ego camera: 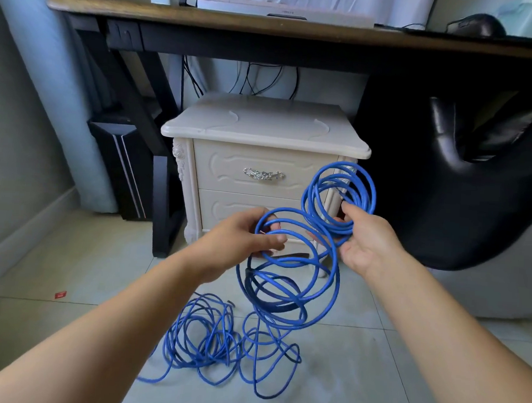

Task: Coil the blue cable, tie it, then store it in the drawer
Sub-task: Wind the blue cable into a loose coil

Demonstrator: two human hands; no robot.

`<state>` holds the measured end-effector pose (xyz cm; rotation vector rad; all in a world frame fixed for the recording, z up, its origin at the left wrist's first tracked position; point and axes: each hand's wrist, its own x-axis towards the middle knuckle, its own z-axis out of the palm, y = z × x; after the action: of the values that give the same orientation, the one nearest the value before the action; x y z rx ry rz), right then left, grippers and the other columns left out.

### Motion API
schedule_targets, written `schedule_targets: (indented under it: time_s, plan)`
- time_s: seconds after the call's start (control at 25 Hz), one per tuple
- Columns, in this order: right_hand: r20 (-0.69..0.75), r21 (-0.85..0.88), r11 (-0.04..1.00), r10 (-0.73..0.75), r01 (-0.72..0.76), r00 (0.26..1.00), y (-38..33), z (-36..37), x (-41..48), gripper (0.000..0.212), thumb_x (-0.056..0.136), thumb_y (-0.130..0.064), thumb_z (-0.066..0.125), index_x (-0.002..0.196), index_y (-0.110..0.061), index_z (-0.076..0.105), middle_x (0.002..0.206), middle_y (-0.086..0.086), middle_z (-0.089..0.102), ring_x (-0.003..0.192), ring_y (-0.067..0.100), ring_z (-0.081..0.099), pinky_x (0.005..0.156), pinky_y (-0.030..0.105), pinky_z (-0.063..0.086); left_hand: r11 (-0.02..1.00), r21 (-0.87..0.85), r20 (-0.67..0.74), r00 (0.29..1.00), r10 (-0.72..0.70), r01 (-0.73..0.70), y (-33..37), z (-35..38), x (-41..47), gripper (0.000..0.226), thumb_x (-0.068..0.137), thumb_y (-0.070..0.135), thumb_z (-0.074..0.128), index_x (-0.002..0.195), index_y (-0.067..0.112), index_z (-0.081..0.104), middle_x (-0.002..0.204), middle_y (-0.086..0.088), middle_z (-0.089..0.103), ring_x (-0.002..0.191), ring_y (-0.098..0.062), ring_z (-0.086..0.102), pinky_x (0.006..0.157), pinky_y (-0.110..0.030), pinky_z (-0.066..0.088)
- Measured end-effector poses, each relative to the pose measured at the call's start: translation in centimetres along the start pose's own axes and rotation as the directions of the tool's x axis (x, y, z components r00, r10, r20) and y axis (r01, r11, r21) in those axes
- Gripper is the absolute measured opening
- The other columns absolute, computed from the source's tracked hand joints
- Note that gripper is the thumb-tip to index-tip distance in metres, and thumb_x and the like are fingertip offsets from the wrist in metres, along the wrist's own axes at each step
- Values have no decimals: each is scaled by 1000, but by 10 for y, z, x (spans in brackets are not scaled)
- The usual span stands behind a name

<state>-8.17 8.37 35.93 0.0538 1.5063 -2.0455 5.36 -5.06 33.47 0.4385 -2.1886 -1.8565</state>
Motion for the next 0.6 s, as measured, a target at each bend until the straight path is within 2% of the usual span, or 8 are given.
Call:
schedule_targets:
  time_s: [0.16, 0.24, 0.32, 0.4, 0.48, 0.6]
  plan:
    - [-12, -64, 998, 14, -15, 1000, 3, 0, -1, 16, 103, -15, 45, 115, -6, 49, 88, 20, 61, 67, 34, 67, 57, 49, 56, 995, -101, 40, 999, -22, 26, -3, -1, 3, 29, 82, -18, 56, 86, 10, 56, 84, -2, 60, 88, -18, 58, 84, -30, 50]
    - [-25, -90, 995, 38, -40, 999, 6, -1, 2, 21, 103, -14, 45, 122, -6, 50, 88, 20, 63, 68, 34, 68, 59, 50, 57, 997, -79, -12, 1000, 16, -17, -3, 0, 4, 30, 67, -14, 52, 83, 11, 56, 83, 1, 61, 89, -14, 57, 82, -30, 44]
    - [-38, -87, 993, 72, -75, 997, 10, -2, 5, 26, 103, -13, 45, 127, -5, 50, 92, 21, 64, 67, 34, 68, 53, 49, 57, 997, -67, -35, 998, 42, -45, -1, 1, 3, 32, 58, -7, 47, 81, 13, 56, 82, 4, 61, 86, -9, 58, 77, -29, 41]
    - [-64, -25, 993, 112, -113, 992, 14, -4, 9, 29, 103, -13, 46, 130, -3, 49, 104, 24, 64, 67, 35, 67, 43, 43, 57, 995, -77, -42, 998, 54, -57, 0, 1, 4, 31, 61, -9, 48, 81, 13, 56, 82, 4, 60, 85, -10, 56, 75, -27, 41]
    - [-87, 21, 991, 135, -134, 987, 19, -7, 12, 29, 103, -14, 45, 129, -2, 48, 102, 24, 63, 64, 36, 66, 36, 41, 54, 997, -61, -51, 997, 53, -56, 2, 2, 5, 32, 73, -17, 51, 82, 13, 56, 83, 1, 58, 85, -14, 52, 75, -26, 41]
    - [-114, -43, 992, 111, -116, 987, 24, -9, 15, 26, 103, -14, 47, 126, -2, 50, 101, 25, 63, 55, 34, 68, 38, 41, 55, 989, 149, -111, 993, 34, -18, 1, 3, 4, 27, 86, -9, 56, 85, 17, 58, 84, 4, 55, 76, -7, 50, 70, -15, 40]
